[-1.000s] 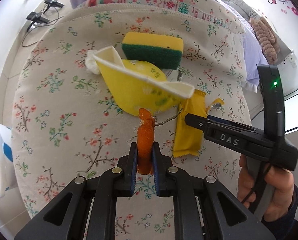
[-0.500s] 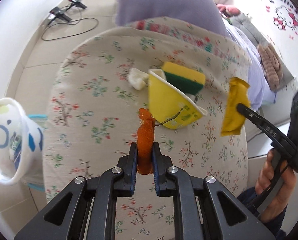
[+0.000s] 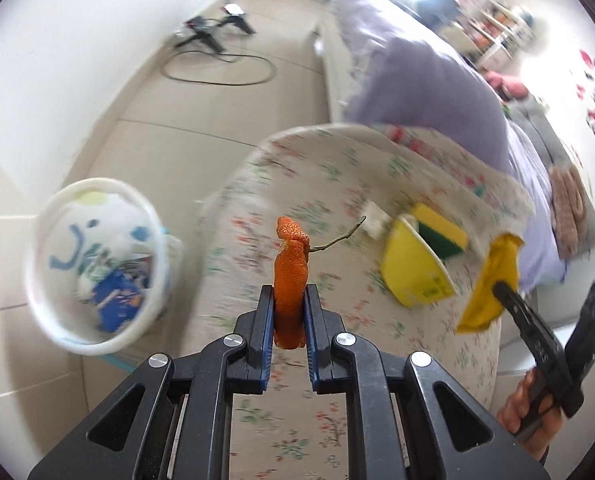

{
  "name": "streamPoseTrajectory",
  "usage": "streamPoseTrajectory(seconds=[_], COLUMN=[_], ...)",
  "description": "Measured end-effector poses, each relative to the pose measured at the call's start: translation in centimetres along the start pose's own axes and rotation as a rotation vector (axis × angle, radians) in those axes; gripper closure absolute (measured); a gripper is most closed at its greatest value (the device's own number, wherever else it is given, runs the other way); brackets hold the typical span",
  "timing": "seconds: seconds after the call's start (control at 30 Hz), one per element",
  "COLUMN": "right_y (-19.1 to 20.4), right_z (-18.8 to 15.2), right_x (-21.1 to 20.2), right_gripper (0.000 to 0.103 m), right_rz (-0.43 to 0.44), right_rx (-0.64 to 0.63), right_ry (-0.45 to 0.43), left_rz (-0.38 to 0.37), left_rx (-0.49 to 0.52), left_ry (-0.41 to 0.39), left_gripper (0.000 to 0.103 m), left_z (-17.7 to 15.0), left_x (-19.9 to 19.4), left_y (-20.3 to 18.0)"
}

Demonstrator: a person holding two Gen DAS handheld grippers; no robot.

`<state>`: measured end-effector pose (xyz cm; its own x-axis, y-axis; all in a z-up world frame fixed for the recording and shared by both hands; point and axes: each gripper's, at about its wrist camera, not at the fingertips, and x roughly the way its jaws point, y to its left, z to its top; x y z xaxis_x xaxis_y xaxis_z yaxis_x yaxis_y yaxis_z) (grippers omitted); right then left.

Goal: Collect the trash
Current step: 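Close the right tool on the yellow snack wrapper and lift it, then carry both wrappers over the white bin and open both tools to drop them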

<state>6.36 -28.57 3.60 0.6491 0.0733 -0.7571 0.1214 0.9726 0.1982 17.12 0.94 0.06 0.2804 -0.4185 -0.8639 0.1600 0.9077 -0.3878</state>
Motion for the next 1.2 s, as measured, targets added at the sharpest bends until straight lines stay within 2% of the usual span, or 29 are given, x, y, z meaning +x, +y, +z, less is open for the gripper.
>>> streamPoseTrajectory(seconds=[0.3,0.63,1.07,1.2], right_y=[4.2,11.7,20.6,22.9], right_z=[-0.2,-1.9,-2.0,-2.3], right_x=[1.4,4.8,9.0,10.0], right_gripper=[0.096,0.096,0.095,0.095], right_rz=[0.062,0.145,0.312,0.34], right_rx=[-0.05,-0.159,-0.133,-0.137], right_ry=[0.027,0.104,0.17,0.191], left_rz=[0.04,0.072,0.092,0.093], left_rx=[-0.104,-0.277,-0.367,-0.393], left_ry=[-0.018,-0.019,0.026,0.03], left_gripper=[0.088,0.088,0.086,0.084], left_z=[0.5,0.6,1.2,1.1], left_x=[-1.4,-2.5,-1.4,-1.5], left_y=[5.4,12.7,16.2,16.9])
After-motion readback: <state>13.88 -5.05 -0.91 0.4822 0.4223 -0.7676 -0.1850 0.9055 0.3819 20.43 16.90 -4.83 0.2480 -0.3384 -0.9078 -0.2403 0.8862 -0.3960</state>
